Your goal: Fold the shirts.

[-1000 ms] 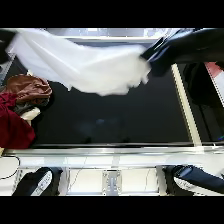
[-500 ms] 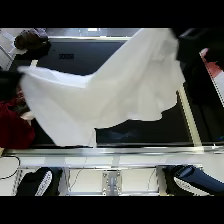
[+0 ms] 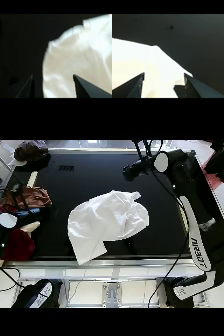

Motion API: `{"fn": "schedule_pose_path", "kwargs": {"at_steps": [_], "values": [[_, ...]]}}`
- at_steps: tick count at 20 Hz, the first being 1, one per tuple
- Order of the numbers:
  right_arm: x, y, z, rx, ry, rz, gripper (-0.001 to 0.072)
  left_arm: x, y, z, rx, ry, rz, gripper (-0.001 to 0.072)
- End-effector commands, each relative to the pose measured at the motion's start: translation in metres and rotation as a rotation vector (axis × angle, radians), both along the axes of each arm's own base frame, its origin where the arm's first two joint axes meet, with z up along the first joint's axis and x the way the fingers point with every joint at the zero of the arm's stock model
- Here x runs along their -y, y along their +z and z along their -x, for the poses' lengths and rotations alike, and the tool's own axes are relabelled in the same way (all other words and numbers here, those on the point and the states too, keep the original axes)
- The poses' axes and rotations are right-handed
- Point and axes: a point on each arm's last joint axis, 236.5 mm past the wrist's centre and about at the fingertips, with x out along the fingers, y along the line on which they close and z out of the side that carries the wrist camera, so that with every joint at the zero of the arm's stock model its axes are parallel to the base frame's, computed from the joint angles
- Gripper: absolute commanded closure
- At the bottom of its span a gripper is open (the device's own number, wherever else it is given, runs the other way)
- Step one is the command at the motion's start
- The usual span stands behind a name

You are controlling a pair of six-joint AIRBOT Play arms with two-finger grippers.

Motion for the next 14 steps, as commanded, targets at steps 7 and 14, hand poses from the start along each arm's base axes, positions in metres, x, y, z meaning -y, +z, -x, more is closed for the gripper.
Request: {"fn": "schedule_pose_path", "kwargs": {"at_steps": [7,14], "values": [[0.257,0.033,0.082,-0.214,-0.500,-0.095,0.0295,-0.149,0.054,0.075,0.068,0.455,-0.015,0.0111],[0.241,-0.008,0.117,-0.363,-0.394,-0.360,0.0296,-0.038,-0.110,0.125,-0.276,0.349,0.526,0.0112]]}}
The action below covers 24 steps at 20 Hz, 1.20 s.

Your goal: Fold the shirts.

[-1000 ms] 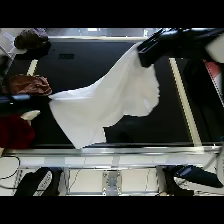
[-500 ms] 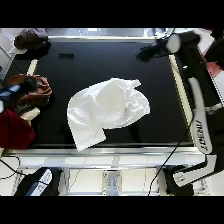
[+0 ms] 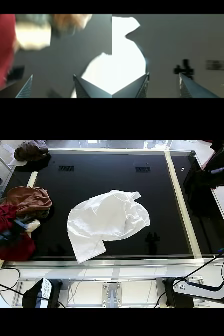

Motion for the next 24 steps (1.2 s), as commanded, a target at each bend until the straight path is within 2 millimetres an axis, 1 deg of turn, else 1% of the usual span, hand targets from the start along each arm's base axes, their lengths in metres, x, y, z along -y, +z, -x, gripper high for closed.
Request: {"fn": "schedule_pose_path", "kwargs": {"at_steps": [1,2,4,6,8,10,12,14,17,19,22,23,24], "values": [[-0.019,-0.002,0.010,0.007,0.071,-0.125,0.0296,0.074,-0.044,0.007,0.003,-0.146,0.316,0.0112],[-0.024,0.000,0.010,0.018,0.091,-0.133,0.0296,0.083,-0.048,0.002,0.020,-0.187,0.359,0.0112],[-0.027,0.002,0.009,0.028,0.111,-0.138,0.0295,0.086,-0.058,-0.009,0.040,-0.230,0.402,0.0113],[-0.027,0.002,0.009,0.034,0.125,-0.127,0.0296,0.091,-0.073,-0.012,0.019,-0.287,0.425,0.0113],[-0.027,0.002,0.009,0.035,0.128,-0.126,0.0296,0.103,-0.087,-0.015,-0.024,-0.357,0.445,0.0113],[-0.027,0.002,0.009,0.035,0.129,-0.127,0.0296,0.115,-0.097,-0.023,-0.056,-0.434,0.440,0.0114],[-0.028,0.002,0.010,0.030,0.131,-0.129,0.0296,0.123,-0.102,-0.037,-0.075,-0.485,0.422,0.0116],[-0.029,0.001,0.012,0.022,0.136,-0.131,0.0296,0.133,-0.105,-0.050,-0.088,-0.537,0.413,0.0160],[-0.031,-0.001,0.016,0.003,0.145,-0.136,0.0296,0.147,-0.114,-0.058,-0.124,-0.585,0.434,0.0162],[-0.032,-0.002,0.019,-0.009,0.151,-0.139,0.0296,0.157,-0.121,-0.057,-0.148,-0.611,0.444,0.0204],[-0.032,-0.001,0.020,-0.009,0.152,-0.138,0.0296,0.166,-0.128,-0.053,-0.172,-0.638,0.457,0.0215],[-0.033,-0.001,0.020,-0.007,0.153,-0.138,0.0296,0.168,-0.128,-0.053,-0.173,-0.644,0.457,0.0231],[-0.033,0.001,0.021,-0.004,0.153,-0.136,0.0296,0.171,-0.128,-0.053,-0.174,-0.651,0.456,0.0313]]}}
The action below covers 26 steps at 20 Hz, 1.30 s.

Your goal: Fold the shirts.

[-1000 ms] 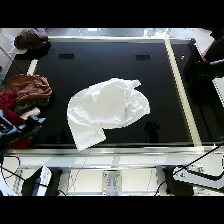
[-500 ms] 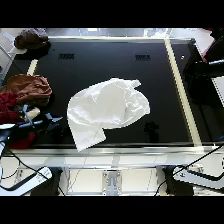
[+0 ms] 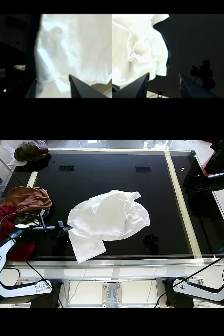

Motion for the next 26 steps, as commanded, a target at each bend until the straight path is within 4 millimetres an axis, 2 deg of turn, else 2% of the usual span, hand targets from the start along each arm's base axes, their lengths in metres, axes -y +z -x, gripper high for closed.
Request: {"fn": "schedule_pose_path", "kwargs": {"at_steps": [1,2,3,4,6,9,11,14,16,18,24,26], "values": [[-0.001,0.003,0.003,0.004,0.002,0.004,0.0296,0.009,-0.005,0.001,-0.007,-0.036,-0.003,0.0399],[-0.001,0.004,0.003,0.007,0.005,0.007,0.0296,0.011,-0.005,0.002,-0.003,-0.046,-0.005,0.0560],[0.000,0.003,0.003,0.008,0.011,0.012,0.0297,0.013,-0.004,0.002,0.011,-0.062,-0.008,0.0691],[-0.001,-0.002,0.004,0.001,0.024,0.015,0.0297,0.014,-0.002,0.002,0.012,-0.064,-0.003,0.0693],[-0.004,-0.033,0.012,-0.077,0.024,-0.017,0.0297,0.016,0.002,0.001,0.017,-0.073,0.010,0.0693],[-0.010,-0.117,0.028,-0.239,-0.064,-0.116,0.0296,0.016,0.011,-0.003,0.042,-0.080,0.004,0.0693],[-0.035,-0.166,0.044,-0.345,-0.143,-0.276,0.0296,0.015,0.015,-0.005,0.057,-0.080,-0.002,0.0693],[-0.069,-0.214,0.066,-0.446,-0.267,-0.488,0.0296,0.015,0.018,-0.005,0.066,-0.080,-0.004,0.0693],[-0.079,-0.234,0.074,-0.486,-0.325,-0.563,0.0296,0.016,0.019,-0.005,0.066,-0.080,-0.001,0.0693],[-0.082,-0.245,0.076,-0.516,-0.344,-0.581,0.0295,0.016,0.019,-0.005,0.066,-0.080,-0.001,0.0693],[-0.109,-0.268,0.057,-0.504,-0.339,-0.581,0.0295,0.016,0.019,-0.005,0.066,-0.080,-0.001,0.0693],[-0.107,-0.276,0.053,-0.493,-0.360,-0.561,0.0295,0.016,0.019,-0.005,0.066,-0.081,-0.001,0.0693]]}}
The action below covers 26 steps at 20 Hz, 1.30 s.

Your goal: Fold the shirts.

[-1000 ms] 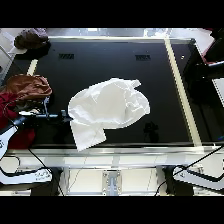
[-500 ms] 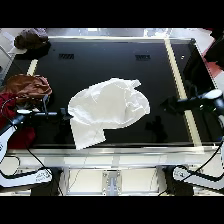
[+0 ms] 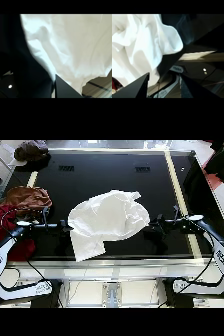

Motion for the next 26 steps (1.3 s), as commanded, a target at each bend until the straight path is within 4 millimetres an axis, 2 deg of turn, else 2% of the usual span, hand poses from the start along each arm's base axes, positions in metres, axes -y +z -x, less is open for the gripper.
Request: {"fn": "schedule_pose_path", "kwargs": {"at_steps": [1,11,12,14,15,16,17,19,20,21,22,24,26], "values": [[-0.002,-0.015,-0.009,0.004,-0.030,0.029,0.0295,0.000,0.000,0.000,0.002,-0.002,-0.001,0.0693],[0.002,-0.032,-0.031,0.010,-0.139,0.007,0.0298,0.000,0.000,0.000,0.002,-0.001,-0.002,0.0693],[0.002,-0.032,-0.033,0.015,-0.145,0.011,0.0335,0.000,0.000,0.000,0.002,-0.001,-0.002,0.0693],[0.000,-0.033,-0.038,0.028,-0.157,0.023,0.0651,0.000,0.000,0.000,0.003,-0.001,-0.002,0.0693],[-0.002,-0.031,-0.041,0.040,-0.157,0.020,0.0691,0.000,0.001,-0.001,0.005,-0.002,-0.003,0.0693],[-0.009,-0.025,-0.044,0.083,-0.124,0.007,0.0691,-0.001,0.003,-0.003,0.021,-0.008,-0.010,0.0693],[-0.019,-0.009,-0.047,0.142,-0.064,-0.035,0.0692,-0.003,0.011,-0.008,0.045,-0.007,-0.015,0.0694],[-0.032,0.037,-0.057,0.268,0.043,-0.083,0.0693,-0.011,0.050,-0.024,0.153,-0.022,-0.040,0.0694],[-0.034,0.067,-0.063,0.337,0.081,-0.089,0.0694,-0.019,0.083,-0.036,0.241,-0.021,-0.064,0.0694],[-0.033,0.105,-0.067,0.429,0.128,-0.074,0.0694,-0.029,0.116,-0.046,0.331,-0.011,-0.098,0.0694],[-0.029,0.142,-0.066,0.516,0.179,-0.035,0.0694,-0.042,0.157,-0.055,0.439,0.014,-0.148,0.0694],[-0.021,0.222,-0.043,0.688,0.317,0.084,0.0694,-0.066,0.244,-0.056,0.653,0.070,-0.263,0.0694],[-0.018,0.294,-0.001,0.846,0.447,0.252,0.0693,-0.076,0.333,-0.039,0.865,0.136,-0.344,0.0694]]}}
